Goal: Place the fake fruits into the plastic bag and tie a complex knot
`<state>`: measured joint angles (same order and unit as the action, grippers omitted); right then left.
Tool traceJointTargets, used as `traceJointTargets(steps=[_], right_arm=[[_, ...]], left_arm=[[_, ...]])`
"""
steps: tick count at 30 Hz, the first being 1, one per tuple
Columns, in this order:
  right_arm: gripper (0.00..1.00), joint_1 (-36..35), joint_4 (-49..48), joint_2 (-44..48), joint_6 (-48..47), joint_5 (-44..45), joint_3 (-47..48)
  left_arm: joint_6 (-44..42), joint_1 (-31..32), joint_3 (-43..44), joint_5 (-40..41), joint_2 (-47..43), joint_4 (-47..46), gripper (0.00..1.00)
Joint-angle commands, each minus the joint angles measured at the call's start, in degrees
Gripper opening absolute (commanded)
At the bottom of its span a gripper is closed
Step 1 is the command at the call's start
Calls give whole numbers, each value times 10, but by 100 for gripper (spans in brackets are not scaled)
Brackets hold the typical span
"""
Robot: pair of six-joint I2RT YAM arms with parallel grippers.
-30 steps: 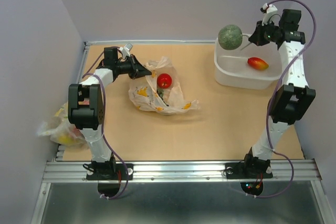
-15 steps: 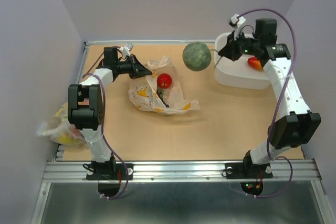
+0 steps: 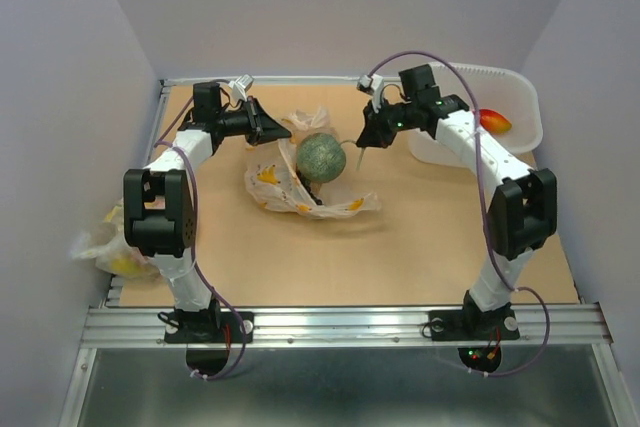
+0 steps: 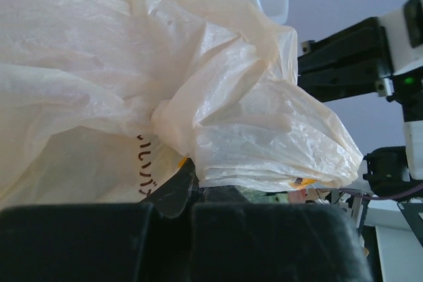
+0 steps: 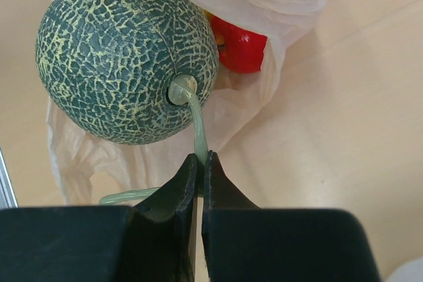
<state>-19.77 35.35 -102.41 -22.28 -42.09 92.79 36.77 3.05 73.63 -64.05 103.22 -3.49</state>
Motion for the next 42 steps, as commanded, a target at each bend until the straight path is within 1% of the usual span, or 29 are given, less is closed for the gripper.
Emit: traceJointTargets(steps=[1, 2, 6, 7, 8, 10, 11, 14, 16, 18, 20, 23, 26, 29, 30, 32, 34, 36, 40, 41, 42], right_arm=[[0, -37, -69, -38, 17, 8, 27], [0, -45, -77, -48, 17, 16, 36], [0, -74, -123, -95, 74, 59, 77], [0, -87, -128, -103, 93, 94, 93], [1, -92, -130, -110, 101, 103, 104], [1, -97, -135, -132, 126, 104, 121], [0, -99, -136, -139, 144, 90, 131], [0, -106, -143, -139, 161, 82, 120], [1, -105, -175, -126, 184, 89, 107], [0, -105, -228, -97, 222, 133, 83], [0, -105, -261, -77, 275, 185, 71], [1, -105, -293, -75, 317, 206, 64], [0, -105, -326, -86, 414, 200, 65], [0, -108, -385, -106, 475, 191, 49], [1, -112, -411, -124, 497, 169, 47], [0, -125, -411, -142, 496, 174, 49], [0, -136, -407, -153, 469, 160, 34], [0, -143, -400, -162, 423, 113, 13], [1, -156, -367, -152, 350, 75, -23], [6, -158, -361, -148, 335, 63, -27], [14, -158, -356, -144, 328, 59, -31]], left_arm=[[9, 6, 2, -37, -40, -27, 0], [11, 6, 1, -38, -41, -28, 0], [22, 6, 3, -44, -39, -36, 0], [22, 6, 4, -45, -39, -39, 0], [24, 6, 5, -47, -38, -42, 0], [29, 6, 5, -50, -36, -47, 0], [32, 6, 5, -50, -36, -51, 0], [38, 6, 6, -54, -31, -58, 0], [41, 6, 6, -53, -29, -62, 0], [46, 6, 6, -54, -28, -64, 0], [48, 6, 6, -53, -28, -68, 0], [58, 6, 6, -54, -24, -78, 0], [75, 6, 7, -55, -18, -99, 0], [94, 6, 4, -55, -17, -119, 0], [99, 6, 2, -56, -16, -125, 0], [106, 6, -1, -54, -14, -134, 0], [109, 6, -1, -53, -12, -136, 0], [110, 4, -2, -51, -10, -137, 0], [116, 2, -3, -45, -2, -140, 0], [117, 2, -2, -44, 0, -144, 0], [117, 2, -2, -43, 1, -145, 0]])
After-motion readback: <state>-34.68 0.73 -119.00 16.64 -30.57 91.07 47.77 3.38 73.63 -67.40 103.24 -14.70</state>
